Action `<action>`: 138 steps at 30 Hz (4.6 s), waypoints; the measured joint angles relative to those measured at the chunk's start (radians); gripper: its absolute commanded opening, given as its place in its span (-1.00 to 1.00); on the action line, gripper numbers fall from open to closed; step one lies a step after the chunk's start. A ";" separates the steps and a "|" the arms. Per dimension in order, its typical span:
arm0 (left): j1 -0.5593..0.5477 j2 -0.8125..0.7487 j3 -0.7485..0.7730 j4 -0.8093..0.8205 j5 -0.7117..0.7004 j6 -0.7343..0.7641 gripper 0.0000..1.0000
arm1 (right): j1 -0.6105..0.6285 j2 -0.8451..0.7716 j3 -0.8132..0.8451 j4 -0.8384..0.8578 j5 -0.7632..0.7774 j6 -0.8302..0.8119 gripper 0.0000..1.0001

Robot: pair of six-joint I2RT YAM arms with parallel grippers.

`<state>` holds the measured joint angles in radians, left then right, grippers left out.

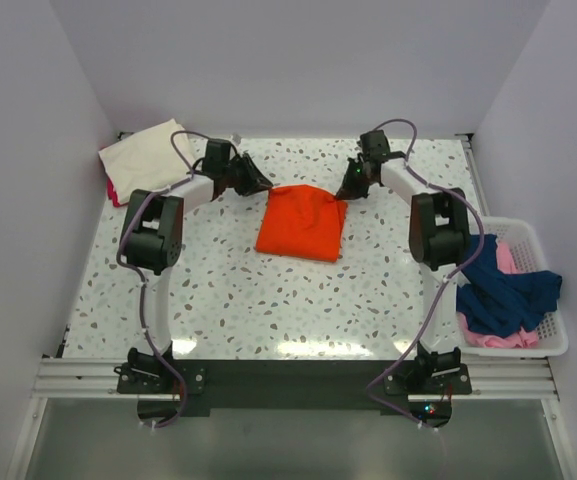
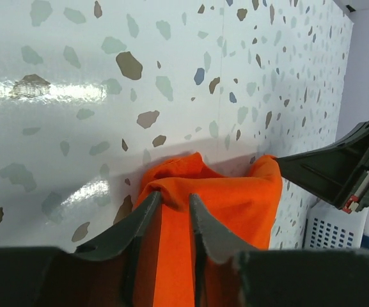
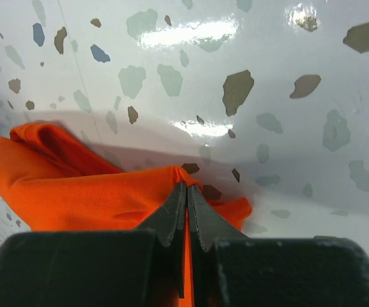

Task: Fold and stack the t-shirts
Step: Fold the tshirt

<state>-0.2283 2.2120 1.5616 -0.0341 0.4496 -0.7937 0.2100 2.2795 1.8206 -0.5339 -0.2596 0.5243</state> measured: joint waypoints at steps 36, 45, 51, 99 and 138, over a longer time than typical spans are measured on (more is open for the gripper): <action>0.000 -0.149 -0.238 0.145 -0.011 -0.033 -0.02 | -0.124 -0.097 -0.111 -0.006 0.071 0.031 0.02; -0.059 -0.205 -0.235 0.124 -0.038 -0.021 -0.39 | -0.019 -0.346 -0.211 -0.013 0.210 0.021 -0.09; -0.173 -0.193 -0.187 0.125 -0.053 -0.017 -0.58 | 0.158 -0.407 -0.258 0.058 0.239 0.022 -0.09; -0.303 -0.333 -0.512 0.124 -0.242 -0.047 -0.71 | 0.247 -0.582 -0.684 0.113 0.277 -0.035 -0.12; -0.231 -0.448 -0.496 0.127 -0.185 -0.052 -0.53 | 0.037 -0.571 -0.610 0.139 0.010 -0.052 -0.19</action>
<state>-0.4595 1.7641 1.0660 0.0925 0.2642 -0.8459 0.2470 1.7088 1.2102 -0.3946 -0.2493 0.4721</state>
